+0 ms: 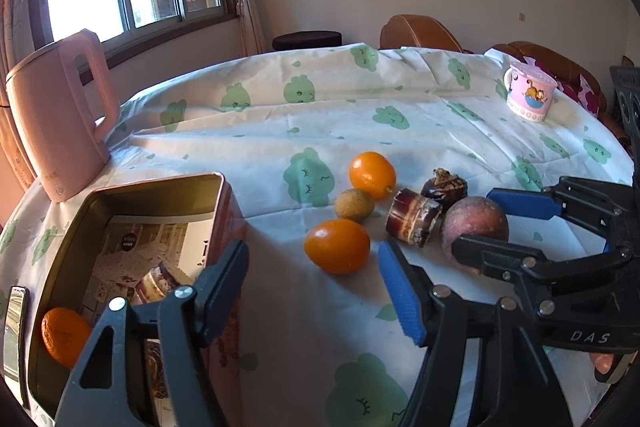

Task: Organize fruits
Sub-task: 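Grasp the large dark red-brown fruit with the right tool while the left tool grasps a small orange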

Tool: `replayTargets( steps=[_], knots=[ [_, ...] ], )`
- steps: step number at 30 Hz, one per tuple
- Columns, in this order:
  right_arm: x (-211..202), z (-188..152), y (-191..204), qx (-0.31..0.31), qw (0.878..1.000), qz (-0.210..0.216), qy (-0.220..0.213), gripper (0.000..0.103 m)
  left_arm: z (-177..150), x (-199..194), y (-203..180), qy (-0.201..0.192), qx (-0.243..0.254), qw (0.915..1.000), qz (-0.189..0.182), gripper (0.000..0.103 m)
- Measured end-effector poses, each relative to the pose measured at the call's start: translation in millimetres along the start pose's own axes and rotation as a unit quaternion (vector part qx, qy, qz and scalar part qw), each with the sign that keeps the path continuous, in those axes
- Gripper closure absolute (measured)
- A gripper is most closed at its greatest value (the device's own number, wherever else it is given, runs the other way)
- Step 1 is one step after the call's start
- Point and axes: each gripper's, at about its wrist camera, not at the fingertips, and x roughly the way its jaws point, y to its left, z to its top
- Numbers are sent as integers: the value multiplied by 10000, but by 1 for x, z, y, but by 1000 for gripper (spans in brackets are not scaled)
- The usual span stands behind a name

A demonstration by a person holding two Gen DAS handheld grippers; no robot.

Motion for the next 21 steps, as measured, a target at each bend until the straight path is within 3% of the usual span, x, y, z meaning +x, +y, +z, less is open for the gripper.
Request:
replayTargets(
  steps=[5,6,9,10,11,21],
  knots=[
    [4,1,0,9,9997,211,85,53,5,15,-11,279,205,9994,-33,43],
    [3,0,0,18,9998,205,74,53,7,18,-12,330,227,9992,-32,48],
    [1,0,-3,100,9999,72,15,53,11,24,-14,360,276,9989,86,51],
    [-1,0,-5,135,9999,54,-32,53,11,25,-15,361,286,9989,86,62],
    [-3,-1,-6,166,9998,55,-85,53,11,26,-16,391,310,9987,52,64],
    [-17,-2,-16,417,9979,-201,-447,53,7,9,-20,105,349,9993,-77,65]
  ],
)
